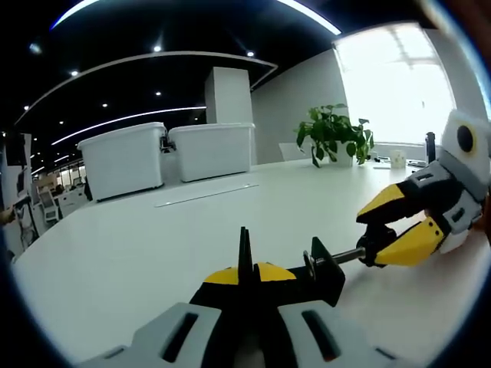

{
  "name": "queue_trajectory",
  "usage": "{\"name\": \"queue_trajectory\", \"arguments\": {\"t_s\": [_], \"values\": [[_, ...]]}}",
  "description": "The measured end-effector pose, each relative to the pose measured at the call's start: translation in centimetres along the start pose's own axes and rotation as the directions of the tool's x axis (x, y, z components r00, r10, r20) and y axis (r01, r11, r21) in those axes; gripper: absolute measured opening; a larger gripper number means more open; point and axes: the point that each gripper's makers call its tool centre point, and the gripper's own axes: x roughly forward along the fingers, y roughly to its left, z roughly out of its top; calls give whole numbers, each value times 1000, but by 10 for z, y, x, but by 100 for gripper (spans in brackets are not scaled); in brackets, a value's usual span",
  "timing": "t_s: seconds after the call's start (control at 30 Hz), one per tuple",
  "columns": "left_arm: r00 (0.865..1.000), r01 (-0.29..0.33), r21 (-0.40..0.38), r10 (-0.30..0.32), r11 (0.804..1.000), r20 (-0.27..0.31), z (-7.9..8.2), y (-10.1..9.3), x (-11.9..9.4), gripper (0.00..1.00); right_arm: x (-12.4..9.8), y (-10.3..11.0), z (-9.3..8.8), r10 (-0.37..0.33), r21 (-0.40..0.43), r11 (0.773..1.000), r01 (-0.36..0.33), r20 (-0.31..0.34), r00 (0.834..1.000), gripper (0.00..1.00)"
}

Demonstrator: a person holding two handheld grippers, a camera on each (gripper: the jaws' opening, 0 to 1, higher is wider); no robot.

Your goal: Clamp the fixed fixture on the desktop, loosen the retaining clip, secure it to the edge of the desk, and tighten the retaining clip.

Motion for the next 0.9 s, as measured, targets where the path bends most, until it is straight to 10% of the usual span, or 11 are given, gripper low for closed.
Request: {"name": "queue_trajectory", "arguments": {"t_s": [0.43, 0.9], "values": [[1000, -6, -2, 6, 1000, -2, 1, 3, 1, 5, 2, 6, 3, -41, -311, 950, 40, 3, 999, 20], [1000, -8, -5, 8, 1000, -4, 0, 2, 0, 5, 3, 7, 2, -47, -423, 905, 46, 6, 999, 20]]}}
